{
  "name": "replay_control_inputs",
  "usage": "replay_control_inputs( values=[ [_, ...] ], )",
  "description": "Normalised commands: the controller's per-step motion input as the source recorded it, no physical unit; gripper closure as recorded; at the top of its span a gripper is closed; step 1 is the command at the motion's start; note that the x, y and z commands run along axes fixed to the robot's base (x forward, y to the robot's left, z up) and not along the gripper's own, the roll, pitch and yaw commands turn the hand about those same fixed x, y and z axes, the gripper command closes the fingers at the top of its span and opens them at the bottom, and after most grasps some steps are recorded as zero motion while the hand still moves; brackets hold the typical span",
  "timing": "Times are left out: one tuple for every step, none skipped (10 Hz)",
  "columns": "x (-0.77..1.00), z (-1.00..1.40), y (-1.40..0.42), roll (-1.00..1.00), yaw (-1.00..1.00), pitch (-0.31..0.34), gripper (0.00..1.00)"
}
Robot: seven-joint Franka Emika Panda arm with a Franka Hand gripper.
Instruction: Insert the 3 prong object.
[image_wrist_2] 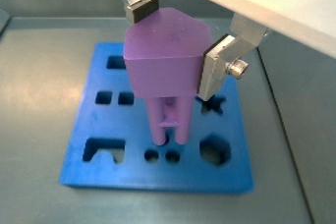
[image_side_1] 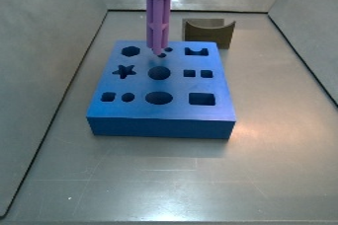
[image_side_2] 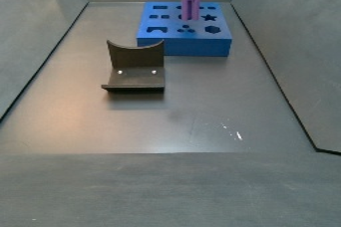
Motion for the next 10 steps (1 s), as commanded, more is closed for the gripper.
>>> replay_control_inputs(
  values=[
    [0.00, -0.26, 0.45, 0.00, -0.58, -0.110, 1.00],
    [0.00, -0.11, 0.45, -0.03, -0.49, -0.054, 1.00],
    [0.00, 0.00, 0.03, -0.02, 0.00, 0.000, 1.00],
    [0.00, 0.00, 0.05, -0.05, 0.00, -0.043, 1.00],
    [0.04, -0.11, 0.00, -0.01, 0.00, -0.059, 1.00],
    [0.13, -0.14, -0.11, -0.01, 0.06, -0.027, 1.00],
    [0.14, -0.14, -0.11, -0.02, 0.04, -0.031, 1.00],
    [0.17, -0.19, -0.09, -0.04, 0.03, -0.046, 1.00],
    [0.13, -0.23, -0.03, -0.05, 0.03, -0.073, 1.00],
    [0.07, -0.25, -0.04, -0.05, 0.05, -0.101, 1.00]
  ],
)
